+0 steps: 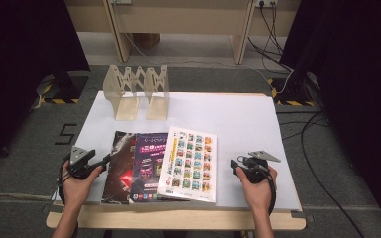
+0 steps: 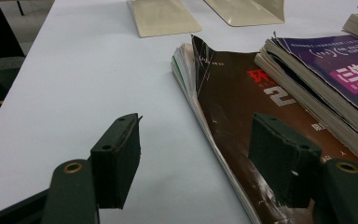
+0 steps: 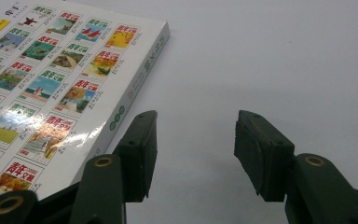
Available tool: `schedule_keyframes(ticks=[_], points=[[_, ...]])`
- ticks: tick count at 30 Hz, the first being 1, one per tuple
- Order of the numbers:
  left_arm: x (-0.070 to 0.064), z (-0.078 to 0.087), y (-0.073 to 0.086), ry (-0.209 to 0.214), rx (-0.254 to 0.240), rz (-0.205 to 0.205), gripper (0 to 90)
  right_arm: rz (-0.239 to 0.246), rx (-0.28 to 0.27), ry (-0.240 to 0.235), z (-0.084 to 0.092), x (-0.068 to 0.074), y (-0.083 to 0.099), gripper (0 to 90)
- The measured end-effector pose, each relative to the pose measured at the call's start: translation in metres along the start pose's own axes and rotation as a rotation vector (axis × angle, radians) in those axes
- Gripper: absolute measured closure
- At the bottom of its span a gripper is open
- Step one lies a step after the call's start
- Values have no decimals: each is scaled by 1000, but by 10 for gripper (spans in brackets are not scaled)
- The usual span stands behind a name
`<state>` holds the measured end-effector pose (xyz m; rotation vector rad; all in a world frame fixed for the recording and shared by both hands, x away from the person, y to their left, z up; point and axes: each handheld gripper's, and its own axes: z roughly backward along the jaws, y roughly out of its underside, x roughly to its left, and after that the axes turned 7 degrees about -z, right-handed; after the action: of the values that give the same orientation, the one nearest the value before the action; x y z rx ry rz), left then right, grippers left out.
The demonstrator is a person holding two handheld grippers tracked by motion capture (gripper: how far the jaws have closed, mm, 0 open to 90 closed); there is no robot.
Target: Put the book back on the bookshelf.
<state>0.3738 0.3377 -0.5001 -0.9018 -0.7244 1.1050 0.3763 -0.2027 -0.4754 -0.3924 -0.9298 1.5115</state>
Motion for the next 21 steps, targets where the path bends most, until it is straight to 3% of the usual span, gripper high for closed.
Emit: schedule_keyframes(ticks=[5, 9, 11, 16, 17, 21], points=[[0, 0, 0, 1, 8, -3, 342, 8, -1, -16, -1, 3, -3, 492], [5, 2, -1, 0, -6, 44, 350, 9, 12, -40, -2, 6, -6, 498], [5, 3, -2, 1, -4, 45, 354, 7, 16, -42, -2, 9, -8, 500], [-3, 16, -23, 47, -21, 29, 376, 11, 49, -71, -3, 21, -18, 506], [-10, 17, -34, 97, -11, 25, 384, 10, 88, -82, -9, 27, -21, 506], [-28, 9, -52, 209, 28, 5, 389, 7, 149, -74, -19, 39, -24, 512]])
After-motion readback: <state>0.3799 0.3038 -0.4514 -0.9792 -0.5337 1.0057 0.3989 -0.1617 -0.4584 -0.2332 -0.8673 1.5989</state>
